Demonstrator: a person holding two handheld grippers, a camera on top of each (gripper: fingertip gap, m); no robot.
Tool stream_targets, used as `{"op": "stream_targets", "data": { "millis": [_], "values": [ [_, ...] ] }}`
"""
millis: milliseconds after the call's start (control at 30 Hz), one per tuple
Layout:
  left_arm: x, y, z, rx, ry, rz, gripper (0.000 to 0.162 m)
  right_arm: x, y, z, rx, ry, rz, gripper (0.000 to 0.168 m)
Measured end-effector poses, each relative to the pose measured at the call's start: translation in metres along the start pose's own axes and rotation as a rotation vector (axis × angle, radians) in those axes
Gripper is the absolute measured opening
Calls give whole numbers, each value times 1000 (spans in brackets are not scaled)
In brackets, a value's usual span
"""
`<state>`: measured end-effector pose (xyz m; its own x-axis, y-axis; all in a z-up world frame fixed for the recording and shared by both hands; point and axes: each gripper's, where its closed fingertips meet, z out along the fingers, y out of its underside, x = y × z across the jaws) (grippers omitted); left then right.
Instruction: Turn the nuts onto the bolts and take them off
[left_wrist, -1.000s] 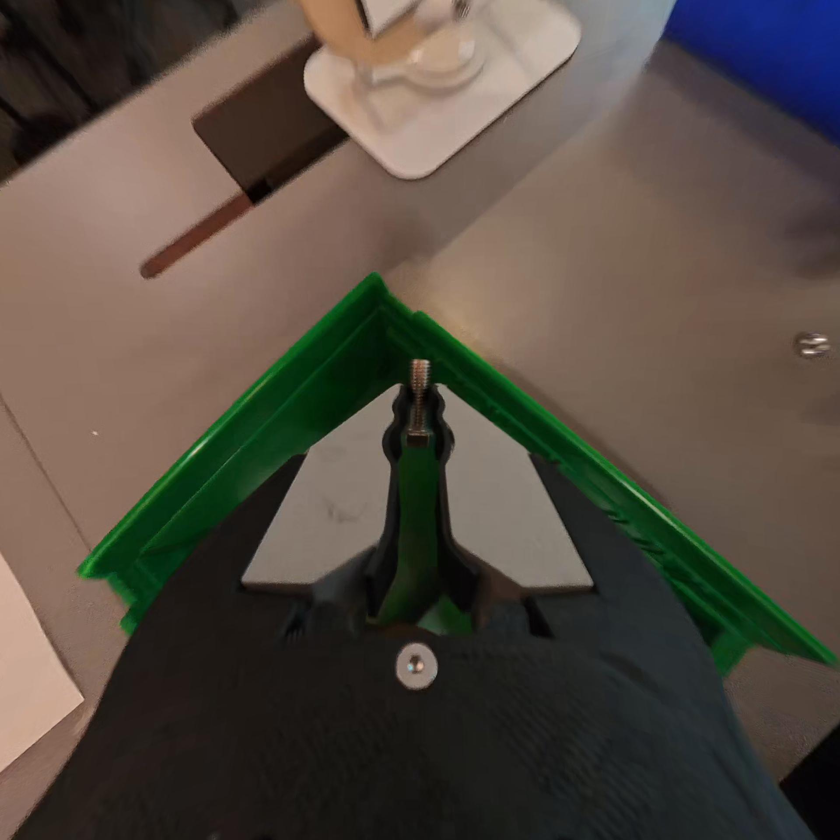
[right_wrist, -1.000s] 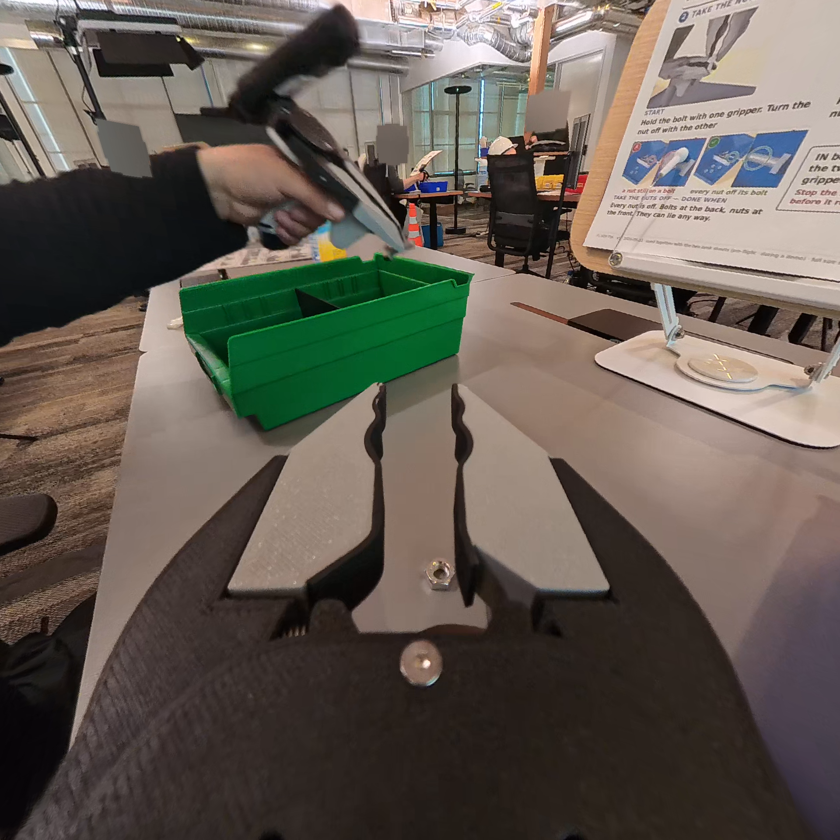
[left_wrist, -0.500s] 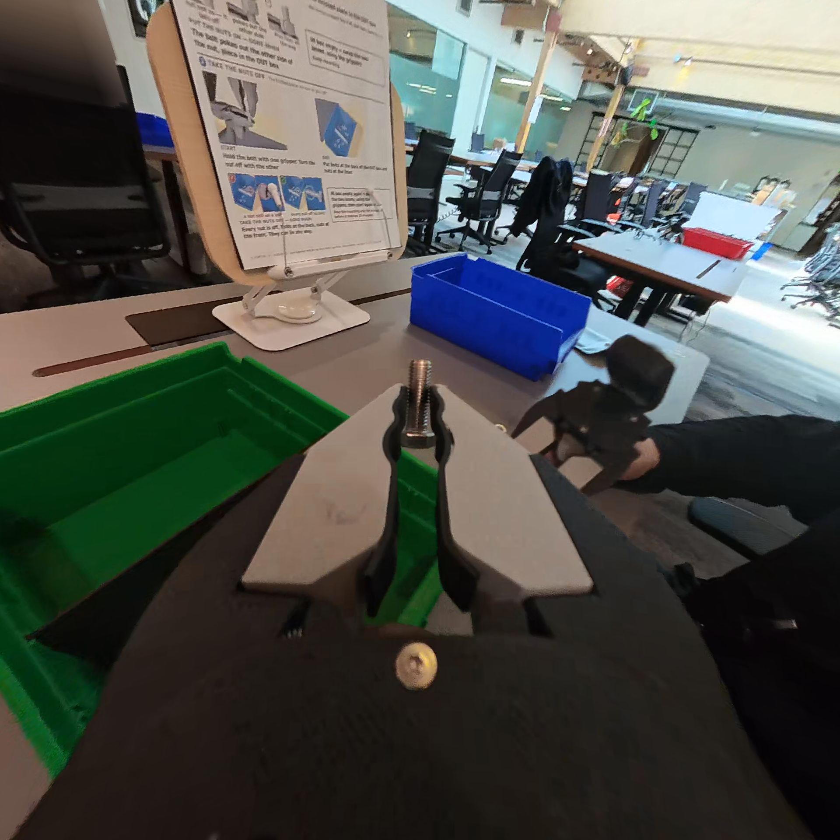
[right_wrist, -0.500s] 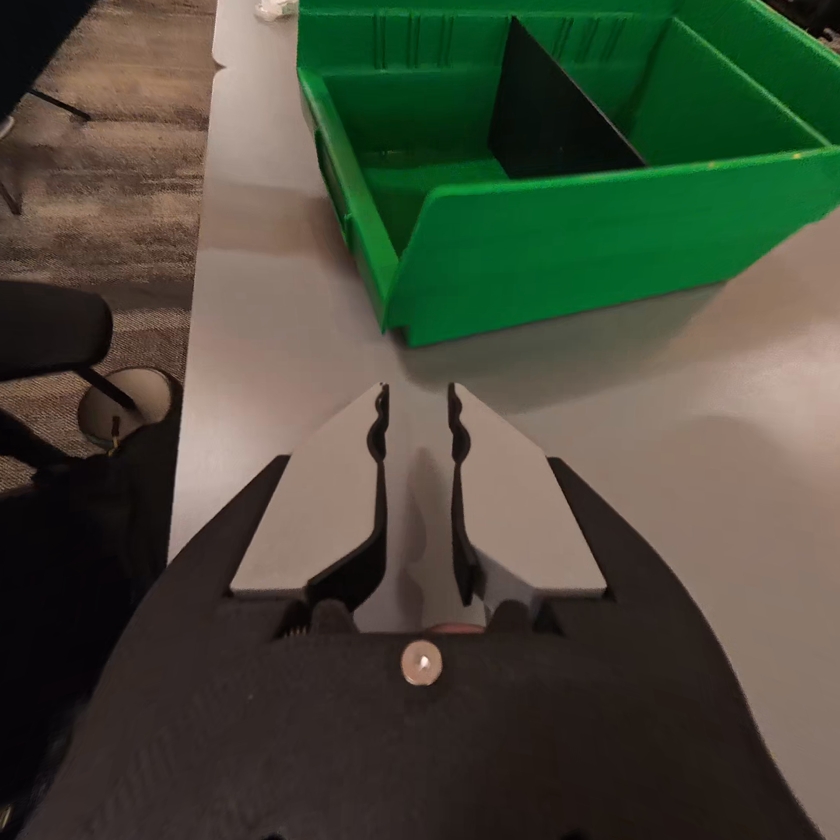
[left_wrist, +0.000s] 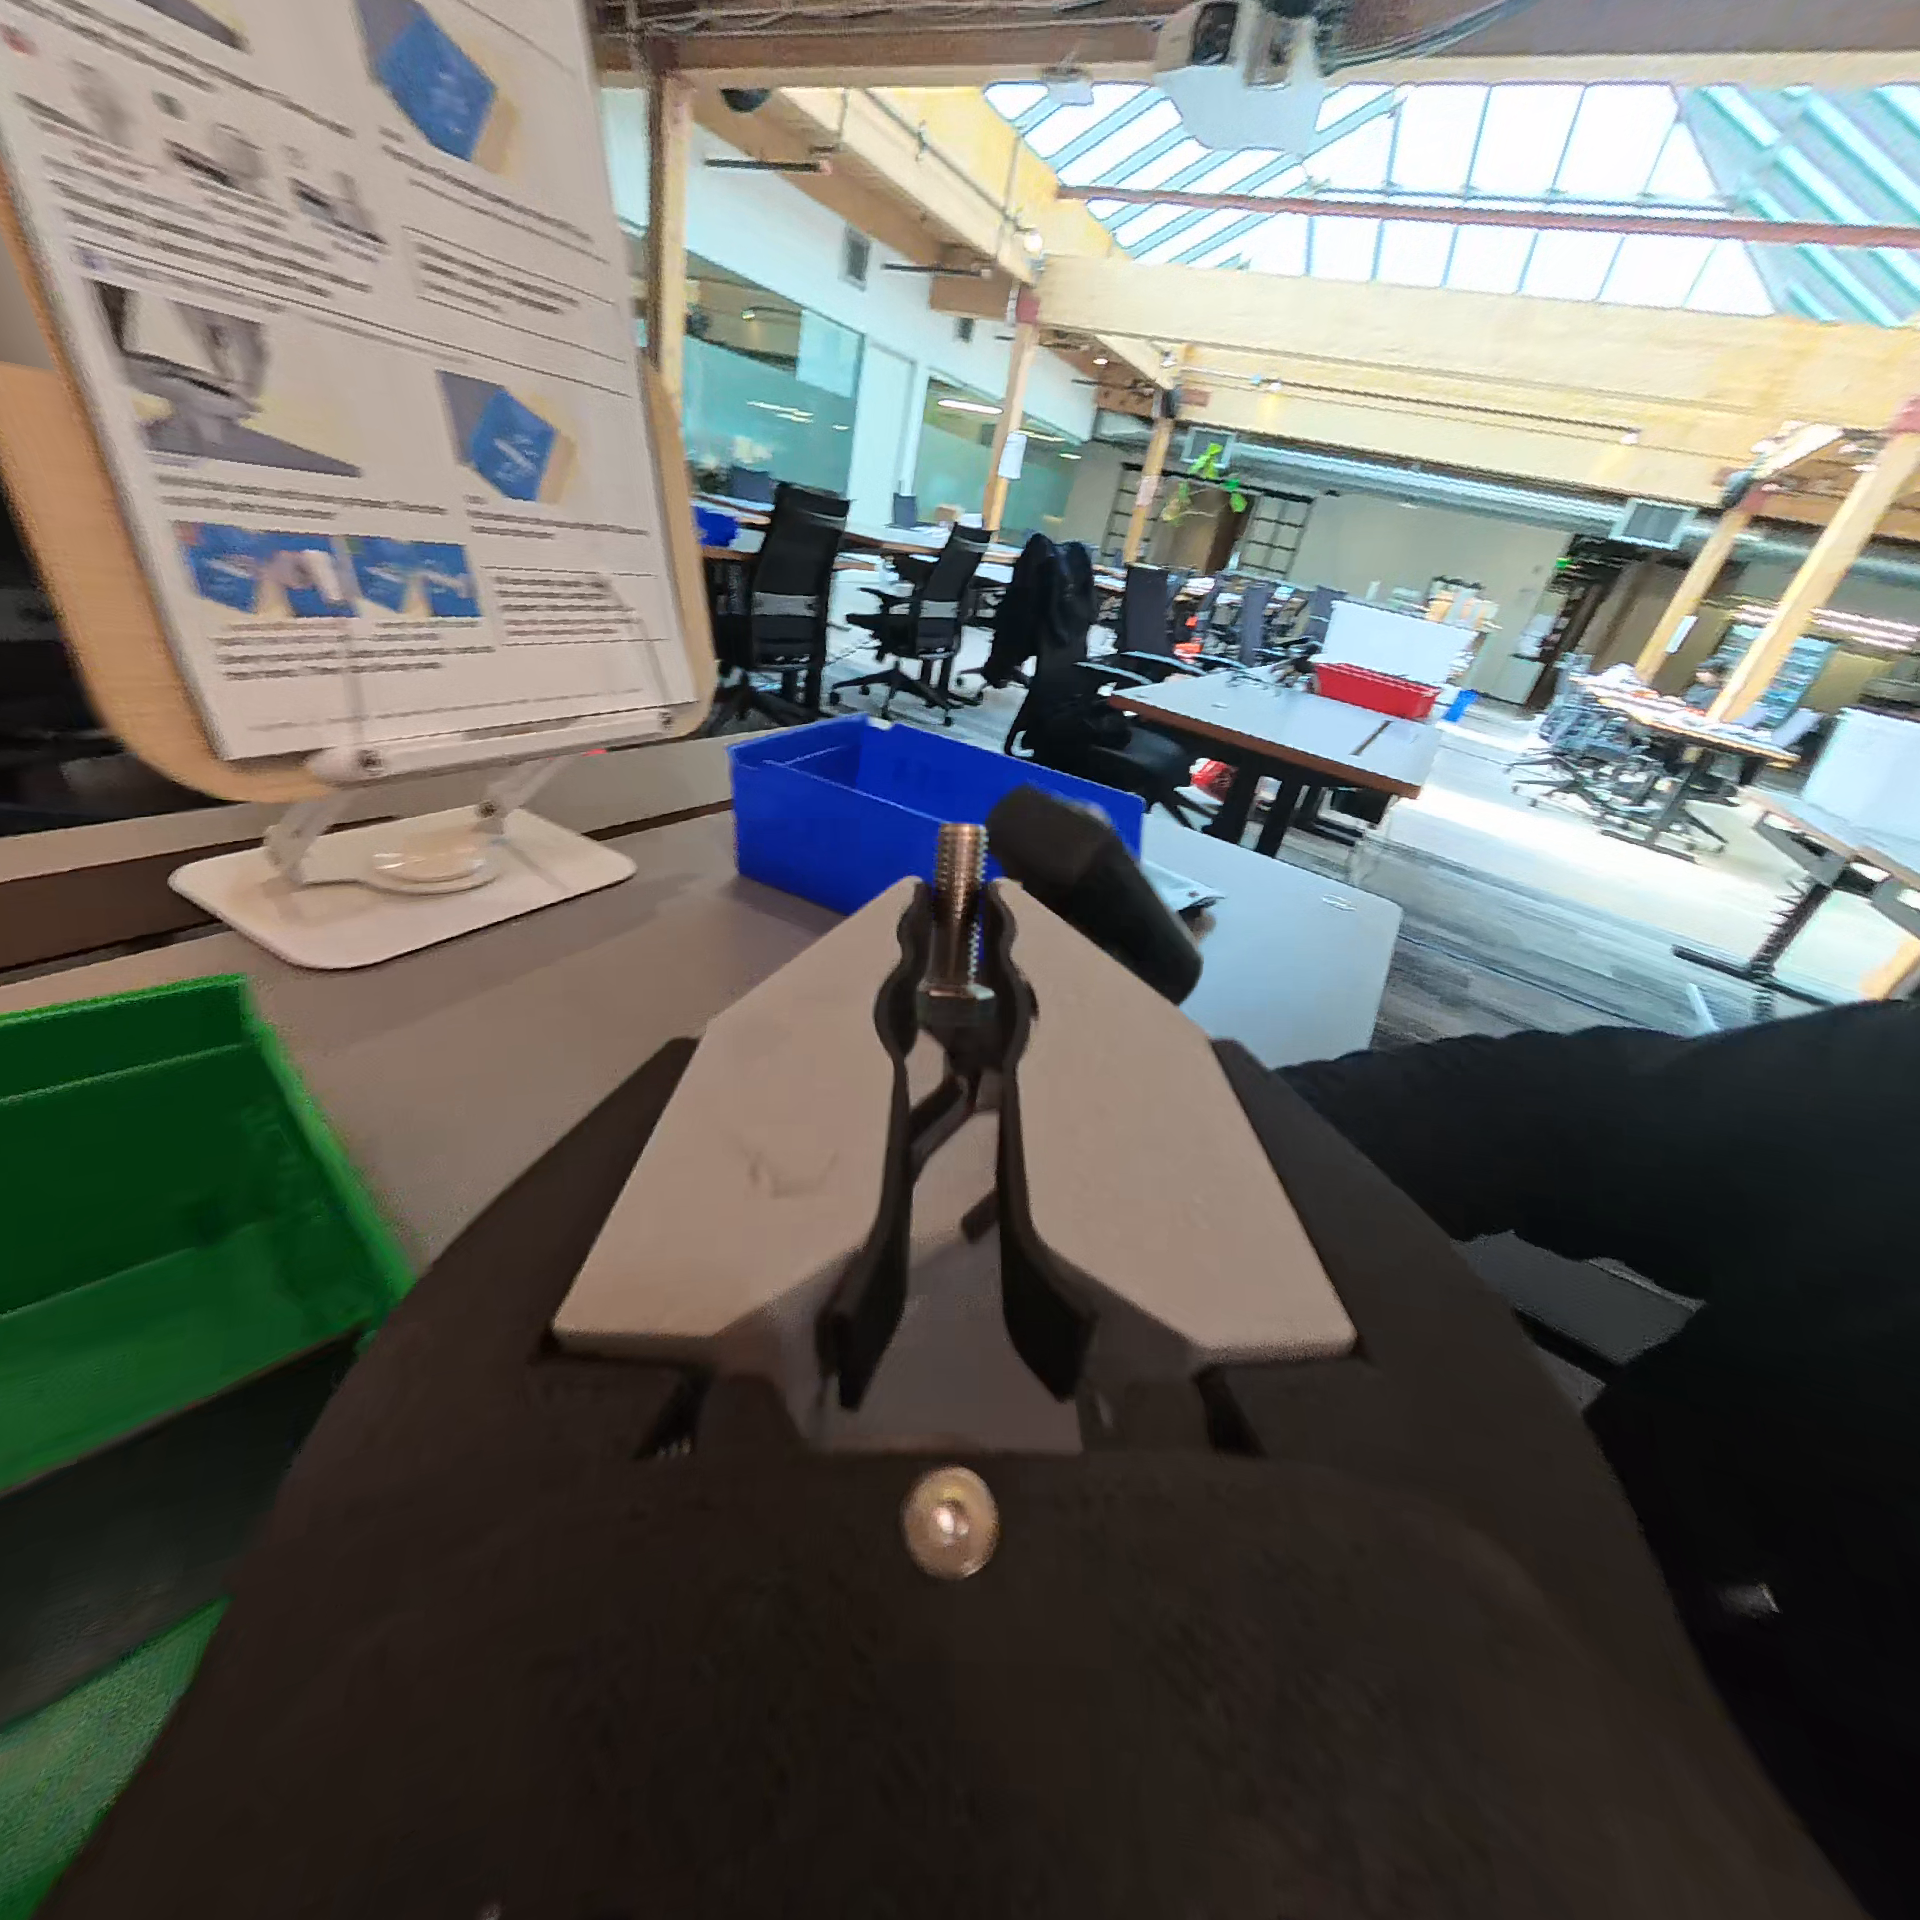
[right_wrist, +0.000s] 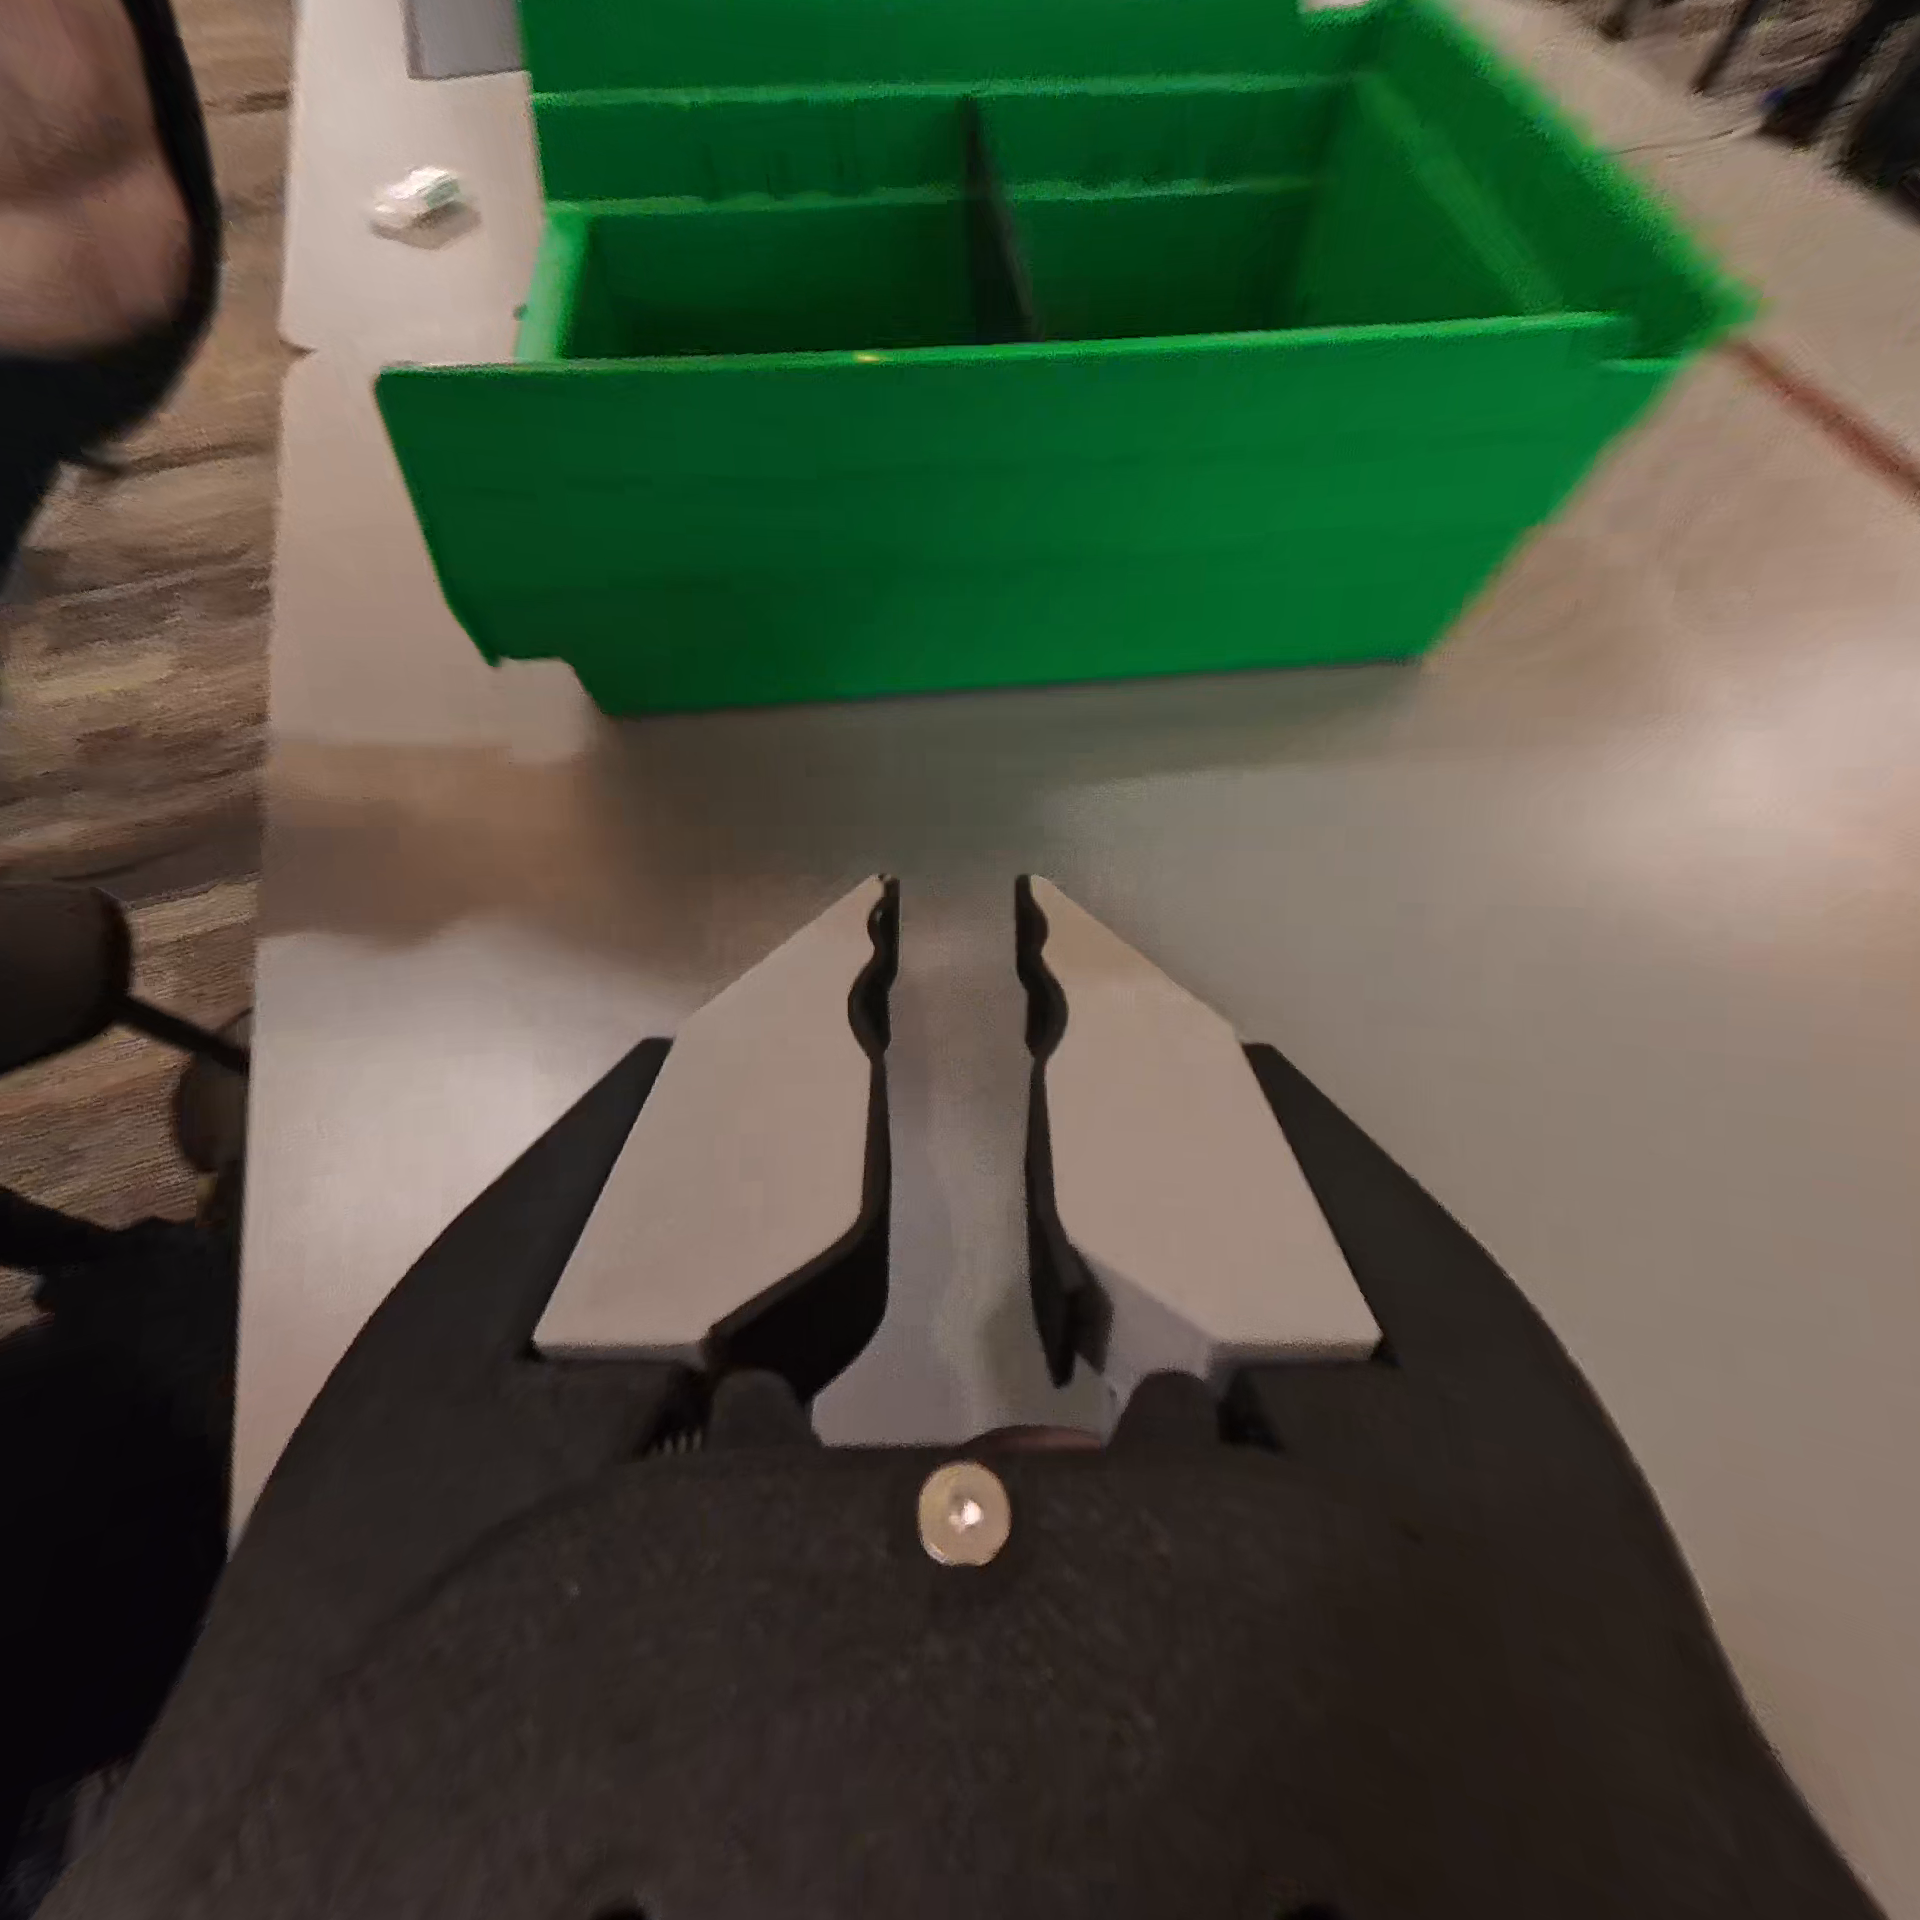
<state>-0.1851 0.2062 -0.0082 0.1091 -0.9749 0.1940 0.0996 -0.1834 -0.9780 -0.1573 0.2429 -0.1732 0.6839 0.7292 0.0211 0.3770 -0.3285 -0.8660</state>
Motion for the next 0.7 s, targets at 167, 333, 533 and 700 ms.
{"op": "stream_targets", "data": {
  "millis": [167, 333, 533, 700],
  "values": [
    [25, 63, 75, -81, 141, -16, 7, 44, 27, -93, 38, -42, 121, 23],
    [21, 101, 132, -132, 182, 25, 6, 55, 16, -139, 166, -72, 167, 23],
    [4, 111, 163, -97, 177, 119, 7, 68, 18, -147, 201, -35, 188, 19],
    [-3, 119, 172, -77, 190, 141, 7, 77, 11, -150, 286, -95, 294, 19]
  ]
}}
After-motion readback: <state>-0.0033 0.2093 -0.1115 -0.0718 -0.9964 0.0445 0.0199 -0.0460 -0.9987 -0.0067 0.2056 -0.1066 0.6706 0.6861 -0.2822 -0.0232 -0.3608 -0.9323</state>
